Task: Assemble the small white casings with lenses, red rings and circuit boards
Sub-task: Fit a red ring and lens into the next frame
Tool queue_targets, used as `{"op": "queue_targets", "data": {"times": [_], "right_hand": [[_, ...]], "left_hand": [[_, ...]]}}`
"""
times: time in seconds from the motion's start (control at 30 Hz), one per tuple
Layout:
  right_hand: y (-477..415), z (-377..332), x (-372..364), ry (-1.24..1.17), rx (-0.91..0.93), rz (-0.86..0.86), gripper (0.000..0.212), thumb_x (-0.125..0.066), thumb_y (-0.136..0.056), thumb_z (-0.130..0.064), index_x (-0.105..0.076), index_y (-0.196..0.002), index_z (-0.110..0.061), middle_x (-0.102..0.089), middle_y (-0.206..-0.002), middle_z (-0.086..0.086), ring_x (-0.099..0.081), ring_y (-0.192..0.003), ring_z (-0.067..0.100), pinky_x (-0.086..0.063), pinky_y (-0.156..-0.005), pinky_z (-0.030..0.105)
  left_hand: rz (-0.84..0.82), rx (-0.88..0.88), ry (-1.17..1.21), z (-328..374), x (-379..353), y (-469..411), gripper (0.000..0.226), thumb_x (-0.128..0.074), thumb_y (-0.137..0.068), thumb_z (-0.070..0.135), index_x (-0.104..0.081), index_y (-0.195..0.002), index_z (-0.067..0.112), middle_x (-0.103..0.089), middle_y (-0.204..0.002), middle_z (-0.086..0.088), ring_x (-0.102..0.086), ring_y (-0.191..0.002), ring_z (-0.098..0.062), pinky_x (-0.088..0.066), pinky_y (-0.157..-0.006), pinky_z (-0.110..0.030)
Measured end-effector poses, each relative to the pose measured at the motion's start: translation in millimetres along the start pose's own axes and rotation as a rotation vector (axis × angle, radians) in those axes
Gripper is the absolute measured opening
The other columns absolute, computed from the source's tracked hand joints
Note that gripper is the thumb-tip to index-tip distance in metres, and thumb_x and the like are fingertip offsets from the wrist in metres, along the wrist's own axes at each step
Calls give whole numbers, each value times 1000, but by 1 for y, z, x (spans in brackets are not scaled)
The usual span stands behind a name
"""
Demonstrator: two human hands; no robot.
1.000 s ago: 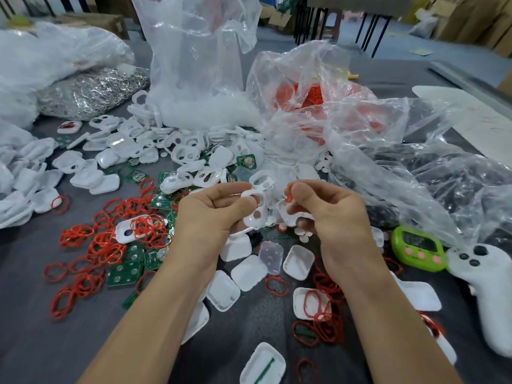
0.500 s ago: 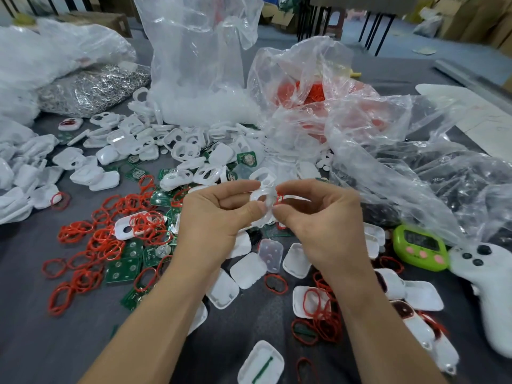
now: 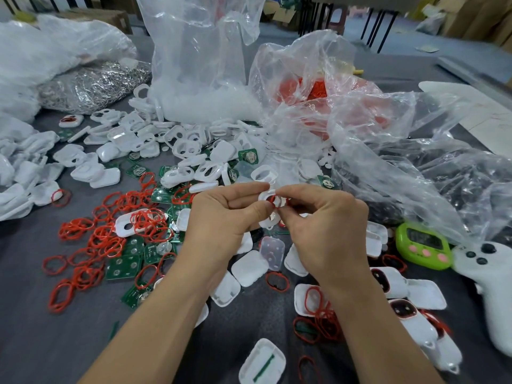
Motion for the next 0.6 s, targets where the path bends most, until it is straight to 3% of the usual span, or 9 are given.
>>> {"op": "queue_targets", "data": {"times": [0.13, 0.23, 0.3, 0.43, 0.53, 0.6], "right_hand": [[2, -8, 0, 82, 92, 22, 26, -88, -76, -6, -84, -97, -20, -80, -92, -8, -69, -90, 1, -50, -81, 5], [3, -10, -2, 110, 108, 13, 25, -88, -76, -5, -84, -96, -20, -81, -92, -6, -71, -86, 4, -48, -83, 5], [3, -10, -3, 119, 104, 6, 23, -89, -77, -8, -84, -95, -21, -80, -89, -7, -72, -80, 5, -47, -81, 4], [6, -12, -2, 114, 133, 27, 23, -88, -76, -6, -84, -92, -22, -79, -82, -7, -68, -88, 3, -43, -75, -2], [8, -17, -3, 143, 188, 36, 23, -85, -74, 1, -83, -84, -20, -77, -73, -3, -67, -77, 11, -49, -67, 15], [9, -20, -6, 188, 227, 32, 22, -83, -73, 3, -80, -78, -18, -74, -68, -1, -65, -63, 14, -47, -59, 25]], "left_hand": [[24, -10, -25, -2, 1, 1, 23, -80, -82, 1, -79, -92, 22, -80, -83, -1, -73, -71, -4, -52, -59, -14], [36, -16, -42, -3, 2, 2, 26, -78, -82, -3, -79, -94, 20, -80, -81, -2, -73, -69, -4, -52, -59, -14], [40, -18, -49, -3, 2, 2, 27, -78, -82, -4, -79, -94, 19, -80, -81, -2, -73, -68, -4, -52, -59, -14], [50, -45, -114, -1, 2, 4, 28, -78, -83, -4, -79, -97, 20, -80, -78, 0, -73, -69, -3, -53, -63, -13], [55, -67, -179, 0, 1, 6, 32, -76, -84, -5, -78, -98, 24, -79, -76, 2, -72, -69, -1, -54, -66, -15], [82, -86, -230, 1, 2, 8, 37, -75, -85, -6, -78, -95, 30, -78, -72, -5, -70, -68, -10, -58, -69, -26]]}}
Point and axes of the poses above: each hand's wrist, its own y-axis away from the middle knuckle, its own x-axis out of the back of the hand, z = x × y, the point moved 7 cm from there along -y, towards the middle knuckle
